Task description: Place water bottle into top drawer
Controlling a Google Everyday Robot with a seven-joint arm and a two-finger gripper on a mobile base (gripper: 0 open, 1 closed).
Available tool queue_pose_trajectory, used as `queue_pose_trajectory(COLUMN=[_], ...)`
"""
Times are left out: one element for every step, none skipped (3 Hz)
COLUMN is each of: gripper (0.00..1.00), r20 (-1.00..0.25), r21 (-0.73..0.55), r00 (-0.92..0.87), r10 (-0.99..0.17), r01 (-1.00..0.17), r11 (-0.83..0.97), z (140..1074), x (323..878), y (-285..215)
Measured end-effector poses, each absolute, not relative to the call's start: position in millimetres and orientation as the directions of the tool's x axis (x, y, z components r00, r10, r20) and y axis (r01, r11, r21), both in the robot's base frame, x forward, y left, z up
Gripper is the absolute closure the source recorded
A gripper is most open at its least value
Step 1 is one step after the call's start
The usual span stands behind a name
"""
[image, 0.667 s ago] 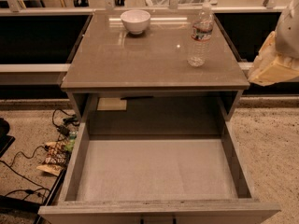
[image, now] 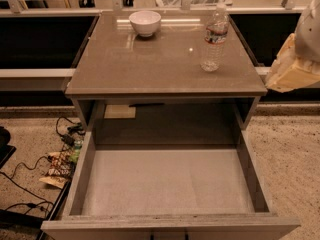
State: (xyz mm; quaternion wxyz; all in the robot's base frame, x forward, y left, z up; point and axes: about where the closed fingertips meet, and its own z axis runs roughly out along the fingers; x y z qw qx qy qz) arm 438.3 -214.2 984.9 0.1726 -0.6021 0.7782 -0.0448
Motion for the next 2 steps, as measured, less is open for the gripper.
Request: queue_pose_trajectory(gripper=[0.62, 0.41], r20=[-0.217, -0.218], r21=[-0.287, -0.293], r00=[-0.213, -0.212], r10=[-0.953, -0.953], r01=[-0.919, -0.917], r11=[0.271, 0.271], z=[987.5, 989.5], x=[438.3, 438.1], y=[-213.5, -212.9])
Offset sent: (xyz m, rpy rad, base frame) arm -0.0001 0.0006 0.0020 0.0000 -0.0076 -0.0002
